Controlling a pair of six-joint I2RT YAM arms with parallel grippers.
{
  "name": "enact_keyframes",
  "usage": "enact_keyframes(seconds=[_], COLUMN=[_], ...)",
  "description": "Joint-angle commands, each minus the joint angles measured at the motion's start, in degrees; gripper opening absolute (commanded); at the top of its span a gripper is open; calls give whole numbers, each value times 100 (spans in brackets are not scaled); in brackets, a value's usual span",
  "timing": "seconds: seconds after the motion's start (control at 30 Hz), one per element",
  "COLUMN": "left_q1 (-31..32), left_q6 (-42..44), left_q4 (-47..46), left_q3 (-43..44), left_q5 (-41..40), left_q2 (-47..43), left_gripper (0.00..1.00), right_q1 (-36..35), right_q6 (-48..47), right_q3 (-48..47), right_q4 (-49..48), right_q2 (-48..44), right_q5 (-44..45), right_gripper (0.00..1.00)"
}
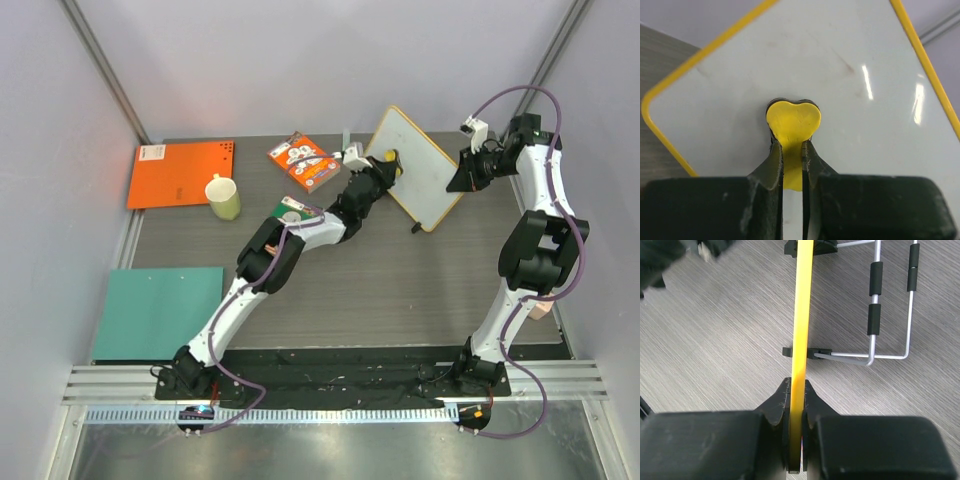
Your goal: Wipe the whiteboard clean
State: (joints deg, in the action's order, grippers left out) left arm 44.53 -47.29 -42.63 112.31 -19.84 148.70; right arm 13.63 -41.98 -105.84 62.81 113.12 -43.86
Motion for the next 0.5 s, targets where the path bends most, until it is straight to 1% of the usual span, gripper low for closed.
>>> enact_keyframes(seconds=[0.0,0.1,0.27,0.4,0.47], left_q1=[-103,-6,354,792,907], left_q6=[159,79,202,290,212], left_q4=[-35,-104,-368,-579,-728], left_q3=[397,309,-226,-788,-1035], left_q5=[102,296,524,464,384], left_q2=[282,265,89,-218,-280], left_gripper=[0,0,0,0,0], right_q1=[-361,-352,-352,-352,-352], right_q6=[-882,-874,-856,-847,-839], right_q3=[433,389,336,319,327], right_q4=[1937,1955,1964,1972,1964], right_q2=[421,439,448,439,430], right_q5=[378,369,325,299,290], right_gripper=[1,1,1,1,1])
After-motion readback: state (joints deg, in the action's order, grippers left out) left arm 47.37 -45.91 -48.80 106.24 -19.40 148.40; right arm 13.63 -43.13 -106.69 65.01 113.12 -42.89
